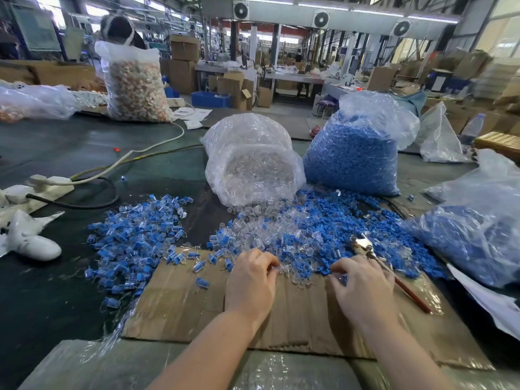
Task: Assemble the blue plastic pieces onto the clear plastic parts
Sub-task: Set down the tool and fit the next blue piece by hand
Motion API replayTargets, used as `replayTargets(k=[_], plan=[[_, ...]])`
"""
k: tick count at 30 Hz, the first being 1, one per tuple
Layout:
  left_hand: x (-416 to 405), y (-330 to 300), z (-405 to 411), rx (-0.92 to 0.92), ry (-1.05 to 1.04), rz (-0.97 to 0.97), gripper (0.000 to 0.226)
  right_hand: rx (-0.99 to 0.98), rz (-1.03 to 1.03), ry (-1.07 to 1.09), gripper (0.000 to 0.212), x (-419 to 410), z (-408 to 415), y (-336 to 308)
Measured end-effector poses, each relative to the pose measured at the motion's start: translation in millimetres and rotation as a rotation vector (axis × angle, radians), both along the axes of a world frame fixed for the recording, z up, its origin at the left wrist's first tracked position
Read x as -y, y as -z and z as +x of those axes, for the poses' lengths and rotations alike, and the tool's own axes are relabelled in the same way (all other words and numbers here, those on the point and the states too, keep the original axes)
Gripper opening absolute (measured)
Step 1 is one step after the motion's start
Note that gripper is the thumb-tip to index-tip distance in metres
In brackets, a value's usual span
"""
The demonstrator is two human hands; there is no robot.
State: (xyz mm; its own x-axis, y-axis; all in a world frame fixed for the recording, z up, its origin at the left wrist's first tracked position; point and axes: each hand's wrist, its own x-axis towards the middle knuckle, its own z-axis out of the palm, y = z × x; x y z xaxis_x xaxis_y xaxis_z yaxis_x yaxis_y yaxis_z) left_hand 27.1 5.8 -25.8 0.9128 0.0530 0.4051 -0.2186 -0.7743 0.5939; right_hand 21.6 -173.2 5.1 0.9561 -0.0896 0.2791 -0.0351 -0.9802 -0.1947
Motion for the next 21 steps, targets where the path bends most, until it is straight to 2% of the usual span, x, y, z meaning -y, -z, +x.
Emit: replayTargets(k=[8,11,14,21], plan=[[2,7,-1,0.034,0.018,0.043,0.029,0.061,0.043,-0.078,0.021,-27,11,8],[3,6,-1,0.056,0.073,0.078,0.032,0.042,0.023,-0.100,0.030,-32,14,13],[8,5,2,0.067,0.159,0.131,0.038,0.033,0.026,-0.106,0.029,-34,15,15],[9,3,6,0.048,0.198,0.071,0.021,0.126,0.148,-0.108,0.014,-35,11,24]])
